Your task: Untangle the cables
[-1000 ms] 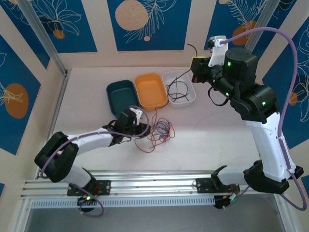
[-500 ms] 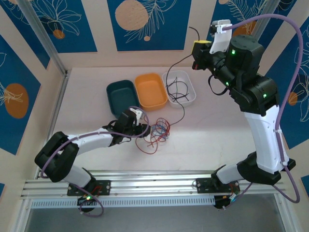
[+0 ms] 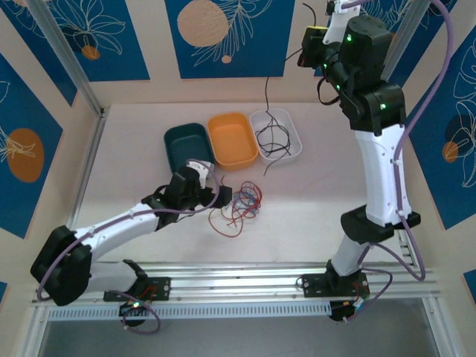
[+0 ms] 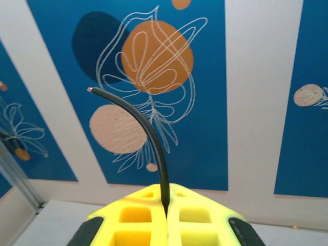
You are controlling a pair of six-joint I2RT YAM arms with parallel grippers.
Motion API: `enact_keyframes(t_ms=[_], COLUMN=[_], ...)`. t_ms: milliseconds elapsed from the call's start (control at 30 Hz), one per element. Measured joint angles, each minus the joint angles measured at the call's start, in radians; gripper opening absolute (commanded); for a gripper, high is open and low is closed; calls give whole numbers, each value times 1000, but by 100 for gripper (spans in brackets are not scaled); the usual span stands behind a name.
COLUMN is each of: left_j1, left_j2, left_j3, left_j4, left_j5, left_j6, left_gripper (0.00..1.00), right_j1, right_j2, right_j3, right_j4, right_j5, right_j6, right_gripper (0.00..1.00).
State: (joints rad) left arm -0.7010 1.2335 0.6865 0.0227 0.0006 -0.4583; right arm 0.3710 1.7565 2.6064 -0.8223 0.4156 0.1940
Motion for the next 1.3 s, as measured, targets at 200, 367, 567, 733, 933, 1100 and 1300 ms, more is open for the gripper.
enact_keyframes(t_ms=[200, 367, 567, 733, 933, 1100, 1300], left_j1=[0, 0, 0, 0, 0, 0, 0], left_j2=[-98, -141, -147, -146, -146, -145, -145], left_j3=[-7, -13, -16, -16, -23, -39, -47], left_j4=[-55, -91, -107, -114, -112, -111, -109], left_j5=[-72, -118, -154, -163, -163, -163, -163], left_j6=[8, 22, 23, 23, 23, 19, 18], left_gripper=[100, 100, 100, 100, 100, 100, 100], right_j1=[-64, -113, -145, -150, -150, -149, -144], right_j2=[105, 169, 240, 298, 310, 310, 310], right_j3=[45, 45, 45, 44, -18, -81, -163], right_j4=[38, 68, 76, 72, 63, 28, -13], right_j5=[-1, -15, -44, -58, -69, -64, -28], right_j6=[-10, -6, 9, 17, 33, 43, 44], right_gripper=[0, 0, 0, 0, 0, 0, 0])
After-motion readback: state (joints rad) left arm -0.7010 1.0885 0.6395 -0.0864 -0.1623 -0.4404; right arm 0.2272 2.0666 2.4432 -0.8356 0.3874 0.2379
